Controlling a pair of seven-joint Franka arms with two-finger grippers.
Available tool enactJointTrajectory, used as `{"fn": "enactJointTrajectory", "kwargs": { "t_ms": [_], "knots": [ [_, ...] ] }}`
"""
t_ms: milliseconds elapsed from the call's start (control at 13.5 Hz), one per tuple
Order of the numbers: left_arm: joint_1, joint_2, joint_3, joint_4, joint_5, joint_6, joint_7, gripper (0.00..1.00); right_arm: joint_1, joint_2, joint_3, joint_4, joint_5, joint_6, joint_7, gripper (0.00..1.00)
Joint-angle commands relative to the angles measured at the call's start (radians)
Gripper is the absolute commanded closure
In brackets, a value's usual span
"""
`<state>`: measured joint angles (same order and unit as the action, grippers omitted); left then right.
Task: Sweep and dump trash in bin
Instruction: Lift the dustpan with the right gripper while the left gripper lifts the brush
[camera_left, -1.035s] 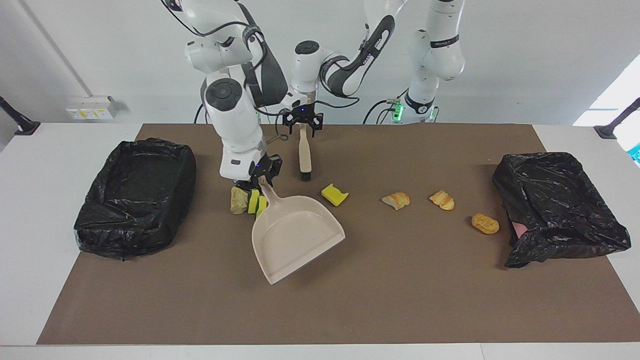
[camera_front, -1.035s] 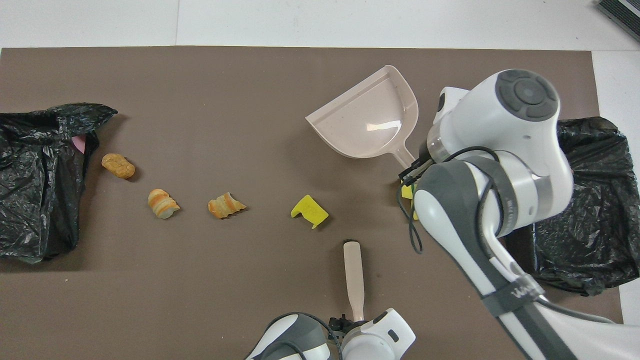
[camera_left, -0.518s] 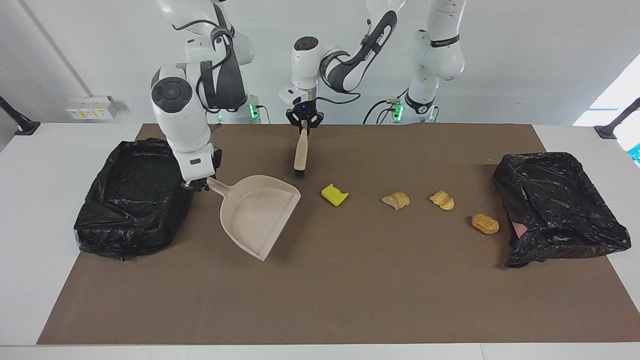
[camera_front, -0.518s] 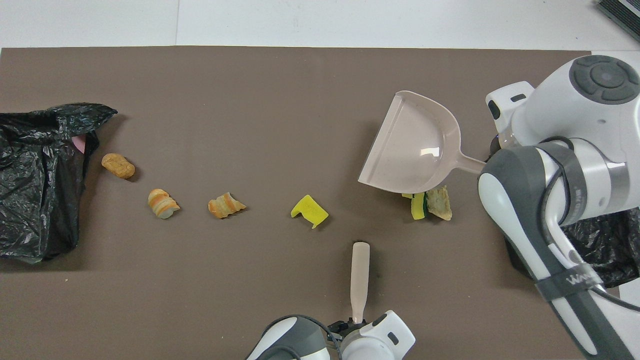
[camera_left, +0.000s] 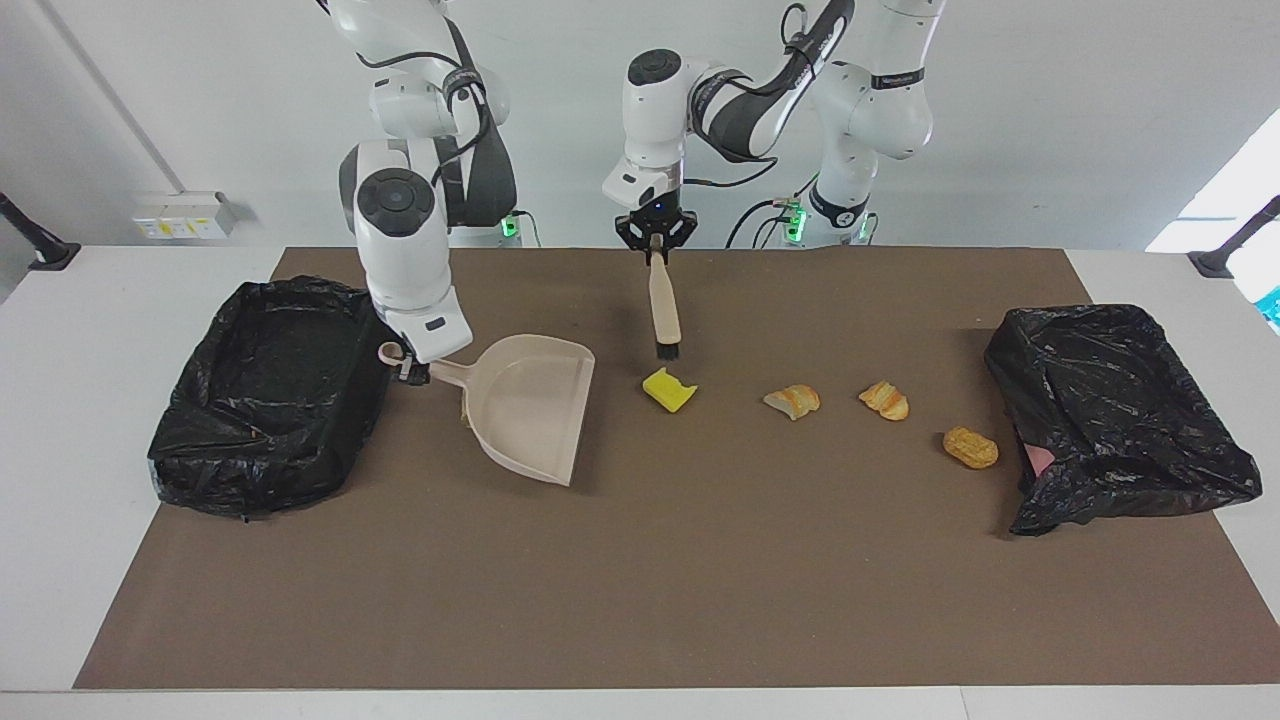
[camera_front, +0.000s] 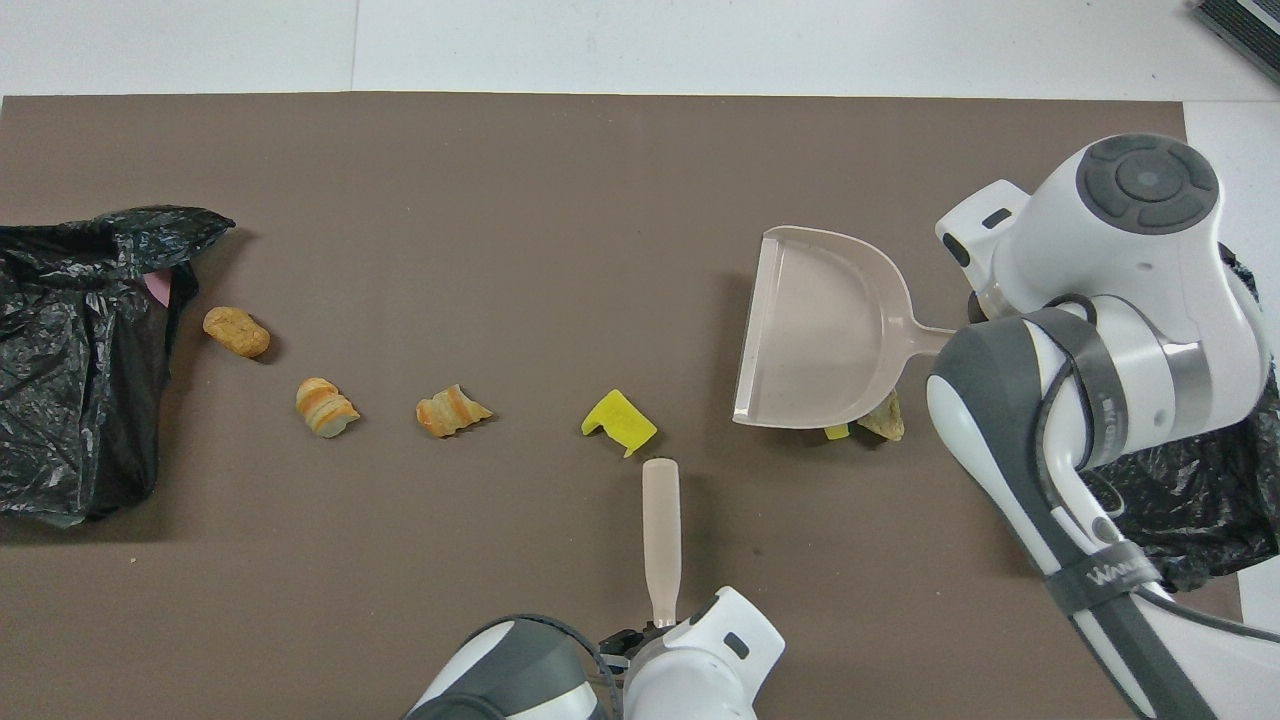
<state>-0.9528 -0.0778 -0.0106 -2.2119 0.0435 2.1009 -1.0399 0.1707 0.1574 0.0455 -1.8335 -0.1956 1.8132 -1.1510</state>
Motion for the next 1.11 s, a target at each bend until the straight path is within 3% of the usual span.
{"fn": "enactJointTrajectory", "kwargs": {
  "t_ms": [0,592,1035],
  "knots": [
    [0.110,-0.025,-0.009,0.003,0.048,-0.067,-0.019,1.00,0.033,-0.045,0.005,-0.081,-0.016,0.035,-0.016,1.00],
    [0.475,-0.014,-0.011,-0.015,0.194,-0.130,0.012,1.00,0.107,-0.085,0.005,-0.220,-0.010,0.156,0.042,1.00],
    [0.784,0.009,-0.011,-0.028,0.275,-0.063,0.429,1.00,0.214,-0.047,0.005,-0.242,-0.008,0.222,0.235,1.00]
  ]
}}
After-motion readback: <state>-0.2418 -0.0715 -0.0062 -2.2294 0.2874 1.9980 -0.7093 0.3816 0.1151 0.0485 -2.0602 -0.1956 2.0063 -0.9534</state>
